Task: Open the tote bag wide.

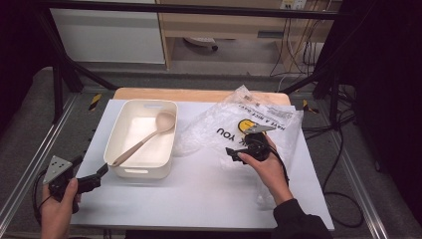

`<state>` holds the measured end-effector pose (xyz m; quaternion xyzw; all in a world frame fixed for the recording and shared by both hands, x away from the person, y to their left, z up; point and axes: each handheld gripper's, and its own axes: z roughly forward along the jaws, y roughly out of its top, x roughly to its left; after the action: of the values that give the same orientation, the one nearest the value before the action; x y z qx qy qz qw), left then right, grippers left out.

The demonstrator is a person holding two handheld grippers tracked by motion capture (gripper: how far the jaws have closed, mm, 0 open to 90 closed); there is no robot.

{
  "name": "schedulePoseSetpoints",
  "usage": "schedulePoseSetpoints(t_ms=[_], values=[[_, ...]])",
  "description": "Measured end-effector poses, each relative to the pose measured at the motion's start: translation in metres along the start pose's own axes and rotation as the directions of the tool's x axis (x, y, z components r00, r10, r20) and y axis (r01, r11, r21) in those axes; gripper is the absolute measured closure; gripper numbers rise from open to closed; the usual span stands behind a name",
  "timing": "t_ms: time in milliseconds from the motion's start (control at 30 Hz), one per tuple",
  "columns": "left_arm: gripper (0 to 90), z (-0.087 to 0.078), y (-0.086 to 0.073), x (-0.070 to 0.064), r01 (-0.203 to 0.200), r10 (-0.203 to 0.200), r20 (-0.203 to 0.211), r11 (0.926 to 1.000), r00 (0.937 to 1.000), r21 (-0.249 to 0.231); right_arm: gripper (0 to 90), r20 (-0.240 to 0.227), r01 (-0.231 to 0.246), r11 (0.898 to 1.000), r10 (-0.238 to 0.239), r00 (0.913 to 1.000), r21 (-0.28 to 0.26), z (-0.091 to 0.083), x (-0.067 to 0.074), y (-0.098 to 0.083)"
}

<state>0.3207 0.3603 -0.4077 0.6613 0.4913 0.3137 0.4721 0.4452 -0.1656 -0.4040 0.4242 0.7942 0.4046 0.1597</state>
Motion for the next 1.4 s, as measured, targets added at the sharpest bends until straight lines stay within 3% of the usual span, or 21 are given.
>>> schedulePoseSetpoints(t_ms=[300,567,833,1233,1400], values=[[4.9,0.000,0.000,0.000,0.001,-0.001,-0.001,1.0000,1.0000,0.001,8.1,0.032,0.033,0.996,-0.036,0.9988,0.083,0.020,-0.005,-0.010],[4.9,0.001,0.000,0.000,0.003,-0.003,-0.001,1.0000,1.0000,0.003,8.0,0.045,0.017,0.991,-0.023,0.9987,0.133,0.032,-0.016,-0.020],[4.9,0.000,0.000,0.000,0.001,-0.001,0.001,1.0000,1.0000,0.001,6.7,0.045,0.022,0.985,-0.030,0.9985,0.170,0.040,-0.017,-0.027],[4.9,0.000,0.000,0.000,0.000,0.000,0.001,1.0000,1.0000,-0.001,5.1,0.063,0.056,0.984,-0.068,0.9958,0.169,0.043,-0.011,-0.032],[4.9,0.000,0.000,0.000,0.000,0.000,0.001,1.0000,1.0000,-0.001,12.8,0.066,0.051,0.986,-0.062,0.9959,0.157,0.041,-0.014,-0.033]])
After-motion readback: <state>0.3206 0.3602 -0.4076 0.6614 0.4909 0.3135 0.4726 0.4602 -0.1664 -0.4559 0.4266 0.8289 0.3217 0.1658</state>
